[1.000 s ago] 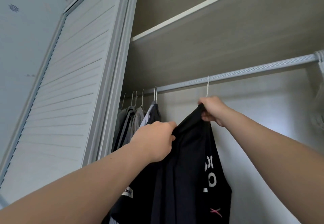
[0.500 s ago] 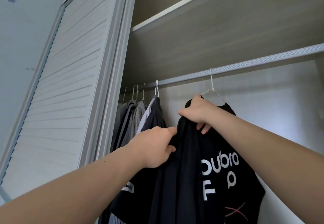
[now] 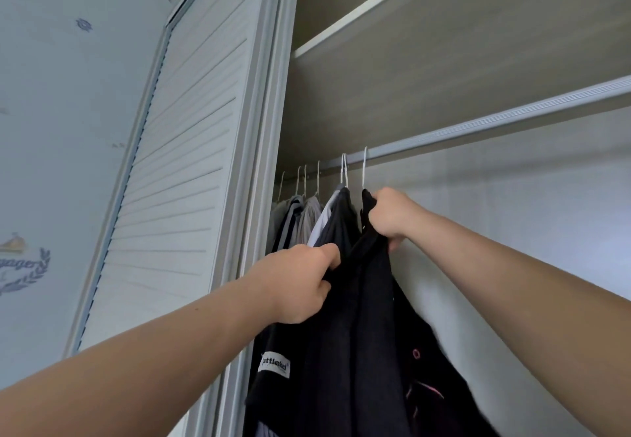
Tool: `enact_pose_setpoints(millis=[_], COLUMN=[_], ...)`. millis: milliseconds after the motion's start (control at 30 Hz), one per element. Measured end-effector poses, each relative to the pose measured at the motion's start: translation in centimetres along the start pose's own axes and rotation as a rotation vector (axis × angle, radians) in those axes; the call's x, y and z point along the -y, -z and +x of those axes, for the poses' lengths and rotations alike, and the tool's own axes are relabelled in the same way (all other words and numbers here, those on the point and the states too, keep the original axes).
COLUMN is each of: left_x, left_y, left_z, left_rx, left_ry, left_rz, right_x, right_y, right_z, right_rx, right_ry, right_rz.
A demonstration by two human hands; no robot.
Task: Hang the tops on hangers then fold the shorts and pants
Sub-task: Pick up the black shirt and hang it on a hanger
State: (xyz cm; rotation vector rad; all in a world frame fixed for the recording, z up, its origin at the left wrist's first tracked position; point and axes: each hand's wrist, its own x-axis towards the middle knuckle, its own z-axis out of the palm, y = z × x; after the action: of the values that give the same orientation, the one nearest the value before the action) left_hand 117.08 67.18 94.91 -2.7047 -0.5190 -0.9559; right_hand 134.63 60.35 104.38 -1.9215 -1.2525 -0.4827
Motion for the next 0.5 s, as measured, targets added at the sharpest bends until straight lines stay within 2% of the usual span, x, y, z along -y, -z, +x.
enact_pose_setpoints(millis=[233,400,500], left_x=[0.0,-0.5,-0.5], left_y=[0.0,0.5,1.4], left_z=[0.2,-0.9,-2.5], left_rx=[0.014,0.050,0.003], left_ry=[0.005,0.010,0.034], left_rz=[0.058,0.087,0.062], right_x=[-0.4,-1.4,-1.3], right_y=[-0.9,-0.9,-0.9], right_z=[1.1,-0.6,-2.9], right_rx=[0.047,0.027,0.057], right_ry=[-0.020,0.156,0.259], right_rz=[-0.055,-0.191,-0.149])
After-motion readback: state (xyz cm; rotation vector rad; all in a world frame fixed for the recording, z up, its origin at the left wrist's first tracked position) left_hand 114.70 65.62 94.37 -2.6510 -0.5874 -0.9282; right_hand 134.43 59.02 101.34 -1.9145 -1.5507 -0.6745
